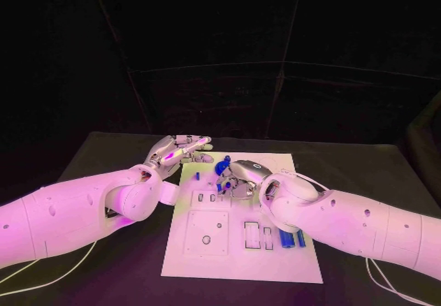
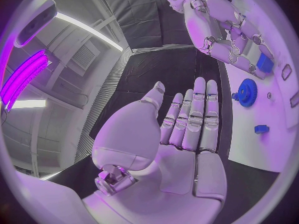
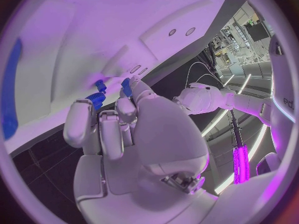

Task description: Assemble the parts on the task board

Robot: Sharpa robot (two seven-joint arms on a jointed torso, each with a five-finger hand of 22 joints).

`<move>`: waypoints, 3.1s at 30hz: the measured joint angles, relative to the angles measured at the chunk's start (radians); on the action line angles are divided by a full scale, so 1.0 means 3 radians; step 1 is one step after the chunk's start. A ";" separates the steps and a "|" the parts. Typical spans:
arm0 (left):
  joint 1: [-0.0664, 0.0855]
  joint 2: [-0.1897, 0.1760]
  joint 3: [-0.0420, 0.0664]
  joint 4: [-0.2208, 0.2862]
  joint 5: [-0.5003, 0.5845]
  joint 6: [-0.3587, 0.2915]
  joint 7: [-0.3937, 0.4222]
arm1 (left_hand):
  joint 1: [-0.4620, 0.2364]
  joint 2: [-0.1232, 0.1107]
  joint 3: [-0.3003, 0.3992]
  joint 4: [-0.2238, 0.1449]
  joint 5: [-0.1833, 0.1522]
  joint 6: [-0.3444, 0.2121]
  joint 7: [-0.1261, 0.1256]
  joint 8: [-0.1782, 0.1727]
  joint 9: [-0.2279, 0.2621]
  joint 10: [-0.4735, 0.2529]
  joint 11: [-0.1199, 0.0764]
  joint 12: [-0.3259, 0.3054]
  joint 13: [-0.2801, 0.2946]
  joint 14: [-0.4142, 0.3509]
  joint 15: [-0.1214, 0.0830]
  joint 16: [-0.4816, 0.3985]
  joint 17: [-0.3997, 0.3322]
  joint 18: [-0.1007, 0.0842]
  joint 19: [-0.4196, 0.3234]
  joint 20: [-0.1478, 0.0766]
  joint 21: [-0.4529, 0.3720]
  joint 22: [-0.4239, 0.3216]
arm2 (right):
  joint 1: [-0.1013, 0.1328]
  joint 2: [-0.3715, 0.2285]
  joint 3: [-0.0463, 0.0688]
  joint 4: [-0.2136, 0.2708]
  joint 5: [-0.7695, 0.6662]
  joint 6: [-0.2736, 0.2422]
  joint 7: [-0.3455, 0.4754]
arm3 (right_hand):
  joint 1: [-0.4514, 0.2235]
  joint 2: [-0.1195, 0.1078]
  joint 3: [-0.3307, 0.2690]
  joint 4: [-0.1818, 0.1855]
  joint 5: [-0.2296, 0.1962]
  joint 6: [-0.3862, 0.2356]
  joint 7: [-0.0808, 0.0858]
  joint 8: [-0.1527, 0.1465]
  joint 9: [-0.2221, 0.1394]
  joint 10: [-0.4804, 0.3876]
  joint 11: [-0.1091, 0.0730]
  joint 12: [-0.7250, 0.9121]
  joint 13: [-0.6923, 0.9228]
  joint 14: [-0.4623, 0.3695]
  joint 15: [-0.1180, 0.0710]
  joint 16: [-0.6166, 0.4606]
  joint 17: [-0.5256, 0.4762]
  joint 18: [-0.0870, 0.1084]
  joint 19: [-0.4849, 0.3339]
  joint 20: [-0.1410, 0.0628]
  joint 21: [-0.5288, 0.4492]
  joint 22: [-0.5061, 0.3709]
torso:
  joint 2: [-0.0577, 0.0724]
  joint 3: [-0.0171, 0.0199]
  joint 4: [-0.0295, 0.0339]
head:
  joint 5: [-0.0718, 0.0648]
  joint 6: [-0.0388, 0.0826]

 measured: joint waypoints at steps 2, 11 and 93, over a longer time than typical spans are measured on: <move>0.0000 0.0002 0.0000 -0.0003 0.0001 0.0000 0.0000 | 0.0000 0.0000 0.0000 0.0000 0.0000 0.0000 0.0000 0.0000 0.0000 0.0000 0.0000 0.0000 0.0000 0.0000 0.0000 0.0000 0.0000 0.0000 0.0000 0.0000 0.0000 0.0000 | -0.0001 0.0008 -0.0031 0.0000 -0.0028 0.0007 -0.0013 | -0.0010 -0.0010 0.0000 0.0000 0.0000 0.0000 0.0000 0.0001 0.0000 0.0000 0.0000 0.0000 -0.0001 0.0000 0.0000 0.0000 0.0000 0.0000 0.0000 0.0000 0.0000 0.0000 | 0.0000 0.0000 0.0000 | 0.0004 -0.0003; 0.0001 0.0014 0.0000 -0.0011 0.0004 0.0000 0.0000 | 0.0000 0.0000 0.0000 0.0000 0.0000 0.0000 0.0000 0.0000 0.0000 0.0000 0.0000 0.0000 0.0000 0.0000 0.0000 0.0000 0.0000 0.0000 0.0000 0.0000 0.0000 0.0000 | -0.0003 0.0040 -0.0076 0.0002 -0.0091 0.0035 -0.0033 | -0.0036 -0.0036 0.0013 0.0013 0.0000 0.0005 0.0005 0.0000 0.0001 0.0000 0.0000 0.0000 -0.0005 0.0000 0.0000 0.0000 0.0000 0.0000 0.0000 0.0000 0.0000 0.0000 | 0.0002 0.0002 -0.0004 | 0.0014 -0.0028; 0.0000 0.0010 0.0000 -0.0062 0.0005 0.0007 -0.0007 | 0.0016 0.0016 0.0023 -0.0049 0.0000 0.0117 -0.0006 0.0003 0.0004 0.0169 -0.0082 0.0000 0.0003 0.0180 -0.0071 0.0014 0.0069 0.0000 0.0172 -0.0057 0.0040 0.0004 | -0.0068 -0.0277 -0.0096 0.0435 -0.0199 -0.0506 -0.0067 | -0.0531 -0.0443 -0.0107 0.0214 0.0117 -0.0515 0.0119 -0.0168 -0.0020 -0.0287 0.0142 -0.0381 -0.0335 -0.0001 0.0072 -0.0039 -0.0001 0.0000 -0.0072 0.0073 -0.0071 -0.0140 | -0.0004 0.0003 -0.0005 | 0.0004 -0.0021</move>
